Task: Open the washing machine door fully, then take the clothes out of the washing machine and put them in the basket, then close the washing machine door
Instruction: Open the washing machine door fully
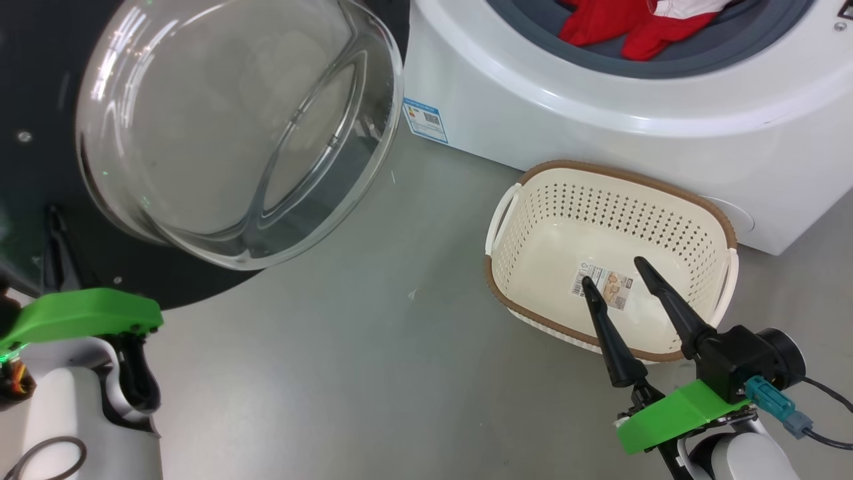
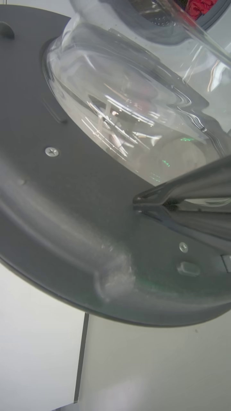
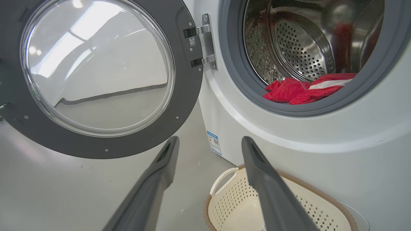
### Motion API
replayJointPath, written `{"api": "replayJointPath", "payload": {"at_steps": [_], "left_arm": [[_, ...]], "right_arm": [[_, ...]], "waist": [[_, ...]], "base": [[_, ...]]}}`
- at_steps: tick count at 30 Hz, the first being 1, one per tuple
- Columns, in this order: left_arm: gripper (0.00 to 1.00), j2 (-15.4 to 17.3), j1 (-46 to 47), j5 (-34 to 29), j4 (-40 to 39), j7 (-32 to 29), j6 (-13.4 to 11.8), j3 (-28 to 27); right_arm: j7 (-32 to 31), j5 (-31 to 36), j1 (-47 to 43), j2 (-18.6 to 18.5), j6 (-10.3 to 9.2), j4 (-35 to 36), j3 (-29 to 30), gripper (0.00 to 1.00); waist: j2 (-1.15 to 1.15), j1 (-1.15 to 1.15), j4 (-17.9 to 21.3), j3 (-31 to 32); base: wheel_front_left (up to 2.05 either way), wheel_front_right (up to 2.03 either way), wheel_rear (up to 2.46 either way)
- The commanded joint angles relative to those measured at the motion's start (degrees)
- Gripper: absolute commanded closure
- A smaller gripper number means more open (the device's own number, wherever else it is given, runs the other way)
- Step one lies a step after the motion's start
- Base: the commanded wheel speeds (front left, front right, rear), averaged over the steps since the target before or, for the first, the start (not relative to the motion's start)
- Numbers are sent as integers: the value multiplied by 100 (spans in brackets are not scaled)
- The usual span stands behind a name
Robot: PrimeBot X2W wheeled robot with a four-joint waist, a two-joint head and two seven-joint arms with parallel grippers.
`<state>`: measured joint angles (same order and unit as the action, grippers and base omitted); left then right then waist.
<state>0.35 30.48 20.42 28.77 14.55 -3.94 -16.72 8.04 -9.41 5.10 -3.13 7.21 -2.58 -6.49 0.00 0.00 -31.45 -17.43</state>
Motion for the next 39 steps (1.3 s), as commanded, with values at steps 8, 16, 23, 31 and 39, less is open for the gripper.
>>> {"api": "replayJointPath", "payload": {"at_steps": [8,16,23,31,39], "left_arm": [[100,254,334,-278,131,44,111,-607],[100,254,392,-522,281,45,127,-871],[100,254,380,-612,354,45,134,-966],[99,253,255,-595,72,45,185,-899],[0,253,-129,-374,-807,45,158,-522]], "right_arm": [[-87,130,129,25,28,250,-145,0],[-88,121,168,25,28,261,-153,0],[-68,89,201,25,28,223,-176,0],[17,10,206,25,28,126,-175,0],[264,-170,222,25,28,-54,-11,0]], "waist": [[0,0,106,-102],[0,0,159,-127],[0,0,186,-95],[0,0,244,32],[0,0,418,251]], "base": [[0,0,0],[0,0,0],[0,0,0],[0,0,0],[0,0,0]]}}
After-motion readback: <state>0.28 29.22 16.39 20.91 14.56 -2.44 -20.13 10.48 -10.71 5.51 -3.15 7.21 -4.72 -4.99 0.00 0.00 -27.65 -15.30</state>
